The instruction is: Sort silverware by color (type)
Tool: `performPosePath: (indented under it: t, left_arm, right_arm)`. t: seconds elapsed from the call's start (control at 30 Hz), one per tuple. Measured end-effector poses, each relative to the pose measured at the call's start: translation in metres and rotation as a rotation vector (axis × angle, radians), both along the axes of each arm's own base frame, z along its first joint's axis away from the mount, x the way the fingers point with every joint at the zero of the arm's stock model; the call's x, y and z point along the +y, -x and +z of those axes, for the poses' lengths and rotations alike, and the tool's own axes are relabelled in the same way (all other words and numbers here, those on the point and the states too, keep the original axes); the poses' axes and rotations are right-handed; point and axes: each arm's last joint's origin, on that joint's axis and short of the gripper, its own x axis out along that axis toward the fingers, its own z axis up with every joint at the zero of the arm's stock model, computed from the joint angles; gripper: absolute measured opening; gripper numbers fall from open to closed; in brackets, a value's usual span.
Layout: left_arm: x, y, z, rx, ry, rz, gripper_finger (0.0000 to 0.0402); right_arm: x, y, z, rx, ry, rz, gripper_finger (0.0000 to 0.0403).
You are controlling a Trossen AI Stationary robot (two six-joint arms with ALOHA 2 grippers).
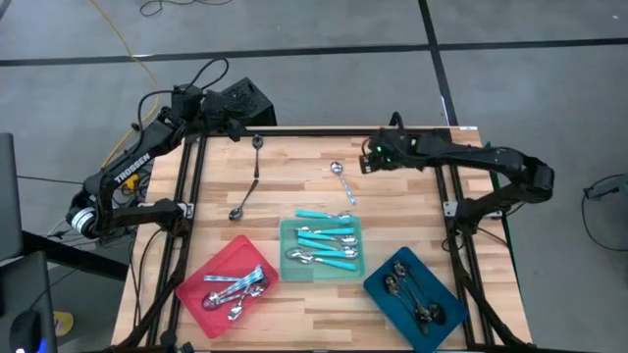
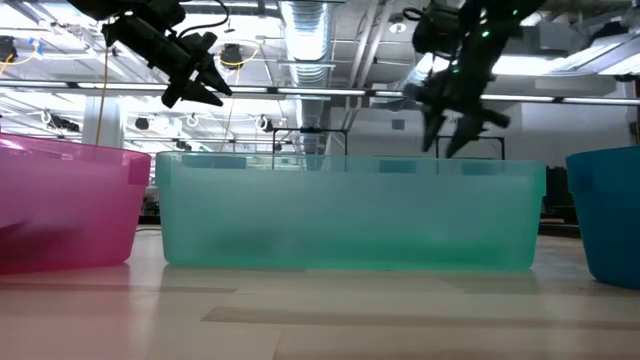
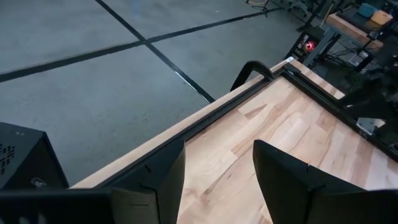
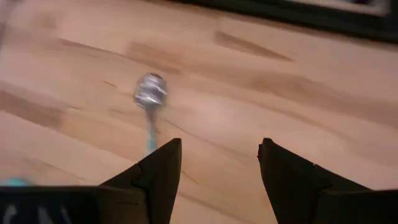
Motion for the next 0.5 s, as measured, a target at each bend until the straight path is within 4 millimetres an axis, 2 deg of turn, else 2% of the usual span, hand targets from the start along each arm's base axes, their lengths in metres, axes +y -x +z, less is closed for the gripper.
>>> performPosePath:
  t: [0.27, 0.5]
  left_arm:
    - [0.0, 0.0, -0.001, 0.002, 0.014, 0.002, 0.0171]
    - [-0.003, 0.003, -0.008, 0.062, 0.07, 0.036, 0.0171]
  right_arm:
    - [-0.036, -0.04, -0.02, -0.108, -0.022, 0.079, 0.0235]
    - [-0.064, -0.09, -0.014, -0.073, 0.022, 0.215, 0.0235]
